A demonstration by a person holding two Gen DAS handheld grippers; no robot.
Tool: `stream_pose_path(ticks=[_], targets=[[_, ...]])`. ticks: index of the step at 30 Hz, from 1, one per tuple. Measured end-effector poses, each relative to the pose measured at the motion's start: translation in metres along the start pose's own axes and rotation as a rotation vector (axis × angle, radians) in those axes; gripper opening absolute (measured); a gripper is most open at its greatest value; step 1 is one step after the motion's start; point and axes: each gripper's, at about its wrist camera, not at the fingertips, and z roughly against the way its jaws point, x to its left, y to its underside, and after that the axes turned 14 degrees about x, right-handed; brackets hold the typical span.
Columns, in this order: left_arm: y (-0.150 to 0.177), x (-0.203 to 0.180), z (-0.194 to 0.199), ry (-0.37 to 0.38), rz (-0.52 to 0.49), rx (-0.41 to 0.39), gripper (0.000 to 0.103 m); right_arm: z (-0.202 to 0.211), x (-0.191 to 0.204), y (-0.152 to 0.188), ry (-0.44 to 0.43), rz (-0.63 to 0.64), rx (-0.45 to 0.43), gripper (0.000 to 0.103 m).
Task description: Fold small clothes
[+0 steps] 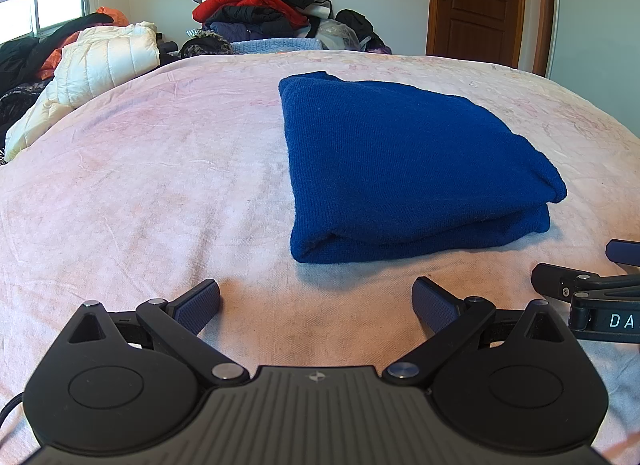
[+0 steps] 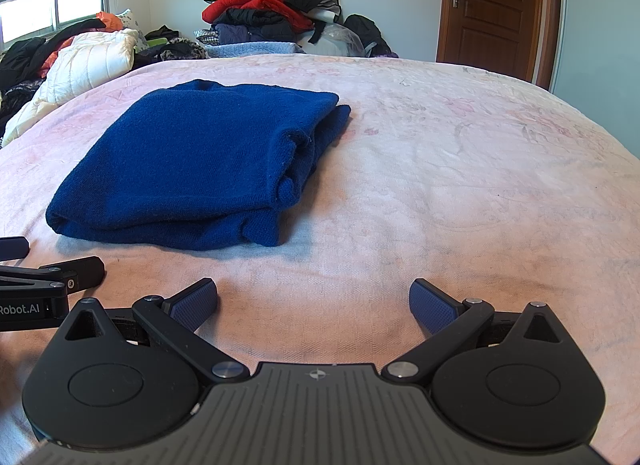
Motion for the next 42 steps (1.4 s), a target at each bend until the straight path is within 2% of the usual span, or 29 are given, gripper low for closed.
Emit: stream_pose_path(ticks=[39,42], targets=[[0.0004,0.003,0.002,0.019,-0.004,0.003,0.103,-0.0003,0.0007,0.0003,0.0,0.0,0.0,0.102],[0.0044,0.0065,0.0061,-0.029,0.017,-0.007,0.103,-0.0002,0.0007,0.0003,0.0,-0.001,0.0,0.102]])
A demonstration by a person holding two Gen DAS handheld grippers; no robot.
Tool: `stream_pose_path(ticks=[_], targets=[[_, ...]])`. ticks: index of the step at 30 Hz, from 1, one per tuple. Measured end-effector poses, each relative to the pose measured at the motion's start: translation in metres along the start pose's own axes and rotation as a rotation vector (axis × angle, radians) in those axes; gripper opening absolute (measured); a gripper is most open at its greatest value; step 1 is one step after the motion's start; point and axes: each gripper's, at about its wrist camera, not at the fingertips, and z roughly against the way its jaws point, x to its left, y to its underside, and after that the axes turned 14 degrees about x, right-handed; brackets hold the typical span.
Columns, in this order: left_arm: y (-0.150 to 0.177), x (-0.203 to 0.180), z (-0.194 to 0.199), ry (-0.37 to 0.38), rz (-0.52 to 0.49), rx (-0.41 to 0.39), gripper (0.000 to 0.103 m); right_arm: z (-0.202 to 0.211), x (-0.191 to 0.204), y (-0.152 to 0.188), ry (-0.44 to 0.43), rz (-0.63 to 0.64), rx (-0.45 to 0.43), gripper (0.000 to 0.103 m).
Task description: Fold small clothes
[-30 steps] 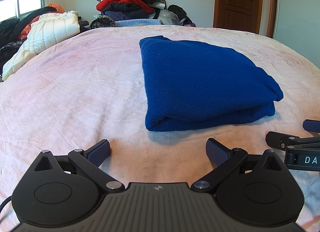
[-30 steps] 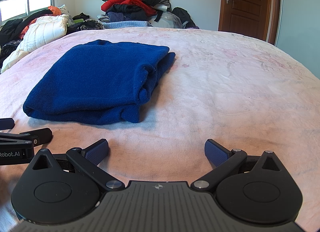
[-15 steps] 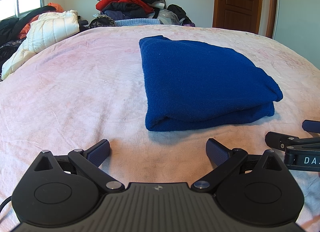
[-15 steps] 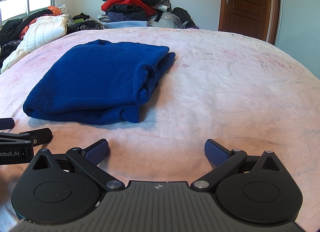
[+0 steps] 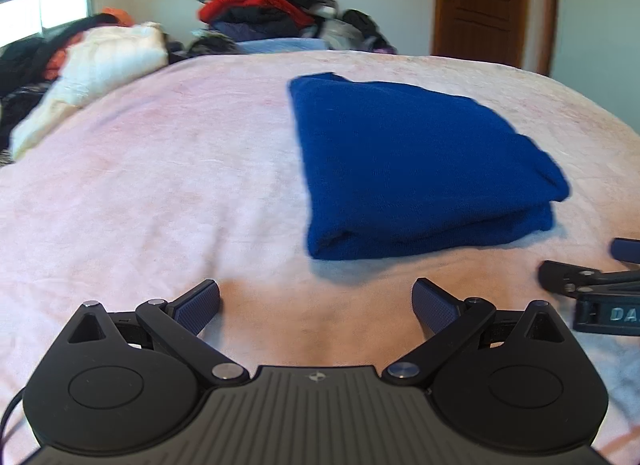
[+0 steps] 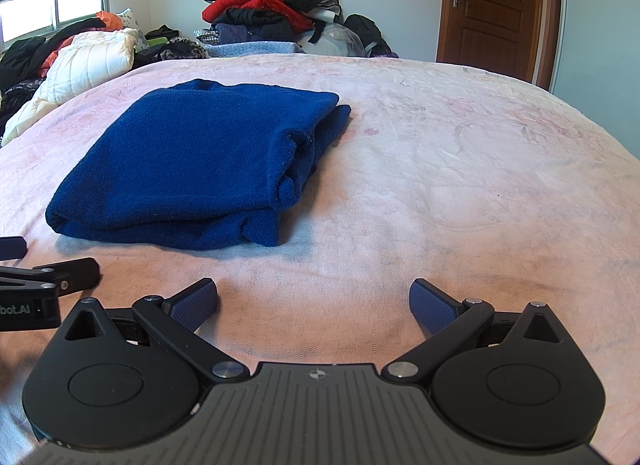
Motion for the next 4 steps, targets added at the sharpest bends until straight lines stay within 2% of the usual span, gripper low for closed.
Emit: stream_pose_path(ticks=[4], targets=[[0.0025,0.0114,0.0048,0.033,0.035,0.027,0.103,0.0001,-0.0004,0.0,0.0,0.0,0.0,0.102]])
